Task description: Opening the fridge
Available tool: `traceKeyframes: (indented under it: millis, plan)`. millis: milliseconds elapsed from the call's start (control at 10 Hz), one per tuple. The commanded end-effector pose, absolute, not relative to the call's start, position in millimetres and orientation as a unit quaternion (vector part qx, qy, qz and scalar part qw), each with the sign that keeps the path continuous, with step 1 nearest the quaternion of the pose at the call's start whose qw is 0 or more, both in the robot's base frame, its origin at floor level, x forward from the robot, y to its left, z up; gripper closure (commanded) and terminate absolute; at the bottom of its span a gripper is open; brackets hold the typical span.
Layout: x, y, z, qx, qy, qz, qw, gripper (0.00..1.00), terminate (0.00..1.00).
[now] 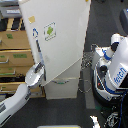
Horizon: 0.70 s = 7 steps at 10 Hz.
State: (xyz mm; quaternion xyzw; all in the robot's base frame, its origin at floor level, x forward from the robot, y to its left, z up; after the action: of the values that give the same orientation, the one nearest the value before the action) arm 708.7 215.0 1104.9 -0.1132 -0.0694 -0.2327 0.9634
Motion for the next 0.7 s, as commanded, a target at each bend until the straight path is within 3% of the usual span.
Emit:
traceKeyframes:
  millis: [100,200,400,500,700]
  plan:
    - [243,84,1233,-0.173,-0.061,-0.518,0.835,1.0,0.0]
    - [269,151,1206,-0.083,-0.057,-0.512,0.853,1.0,0.0]
    - [448,177,1092,0.006,-0.048,-0.432,0.9,1.0,0.0]
    - [493,146,1057,0.018,-0.041,-0.428,0.903,0.0,0.0]
    - [569,39,1016,0.023,-0.049,-0.432,0.9,0.0,0.0]
